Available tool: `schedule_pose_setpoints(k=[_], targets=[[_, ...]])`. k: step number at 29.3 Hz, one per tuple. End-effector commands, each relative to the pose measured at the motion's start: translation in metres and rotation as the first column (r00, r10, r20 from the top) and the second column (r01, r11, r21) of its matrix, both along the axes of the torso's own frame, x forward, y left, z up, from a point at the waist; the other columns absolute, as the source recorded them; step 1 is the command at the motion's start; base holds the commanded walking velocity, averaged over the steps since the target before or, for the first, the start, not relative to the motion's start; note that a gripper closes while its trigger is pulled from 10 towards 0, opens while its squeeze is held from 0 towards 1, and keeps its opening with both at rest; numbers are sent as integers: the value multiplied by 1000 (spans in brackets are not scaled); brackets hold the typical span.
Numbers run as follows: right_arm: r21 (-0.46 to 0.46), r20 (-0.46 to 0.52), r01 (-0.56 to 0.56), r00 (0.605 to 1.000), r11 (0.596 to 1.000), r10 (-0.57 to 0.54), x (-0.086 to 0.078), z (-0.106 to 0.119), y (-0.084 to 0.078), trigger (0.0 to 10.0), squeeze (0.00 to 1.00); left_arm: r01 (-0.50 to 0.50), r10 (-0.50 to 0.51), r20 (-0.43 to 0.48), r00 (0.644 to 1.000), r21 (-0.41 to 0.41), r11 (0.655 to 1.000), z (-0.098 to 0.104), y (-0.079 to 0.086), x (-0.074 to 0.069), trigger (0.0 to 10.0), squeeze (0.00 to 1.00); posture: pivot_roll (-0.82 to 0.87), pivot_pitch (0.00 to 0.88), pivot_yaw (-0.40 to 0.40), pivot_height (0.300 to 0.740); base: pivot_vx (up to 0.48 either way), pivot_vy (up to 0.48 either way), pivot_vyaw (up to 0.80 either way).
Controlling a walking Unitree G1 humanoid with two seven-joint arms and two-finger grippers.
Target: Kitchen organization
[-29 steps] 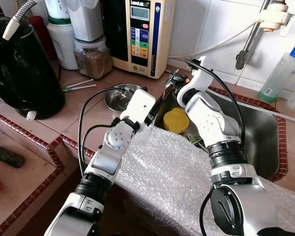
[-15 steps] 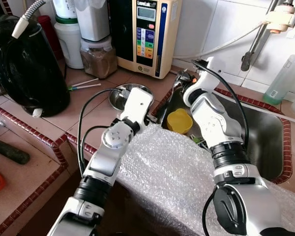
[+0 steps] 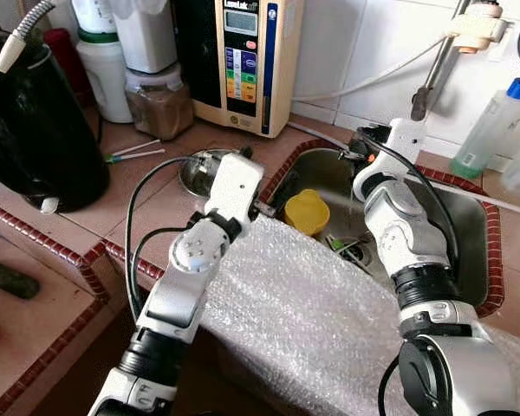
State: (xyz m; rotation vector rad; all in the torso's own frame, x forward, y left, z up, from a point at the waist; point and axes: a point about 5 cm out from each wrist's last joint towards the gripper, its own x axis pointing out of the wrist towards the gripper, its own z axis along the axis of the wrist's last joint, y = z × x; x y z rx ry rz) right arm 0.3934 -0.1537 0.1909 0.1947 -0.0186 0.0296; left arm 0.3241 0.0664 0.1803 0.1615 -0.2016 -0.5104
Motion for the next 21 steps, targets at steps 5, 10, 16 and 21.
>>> schedule_pose_setpoints(k=[5,10,16,21], targets=[[-221,22,-11,1000,975,16,-1,-12,-8,0,0,41,-41,-40,998,4,999,0,-4,-2,10000,0,115,0,-11,740,0,0,0],[-423,-49,-68,997,904,53,-5,-37,-10,9333,0,55,-54,-71,996,10,998,-4,-5,-3,10000,0,118,0,-11,740,0,0,0],[-435,-101,-86,994,896,47,-10,-54,-16,10000,1000,78,-77,-104,992,9,997,-7,-6,-5,10000,0,121,0,-12,740,0,0,0],[-438,-124,-114,990,892,65,-12,-64,-14,10000,1000,134,-129,-158,979,21,991,-12,-7,-7,10000,0,120,0,-10,740,0,0,0]])
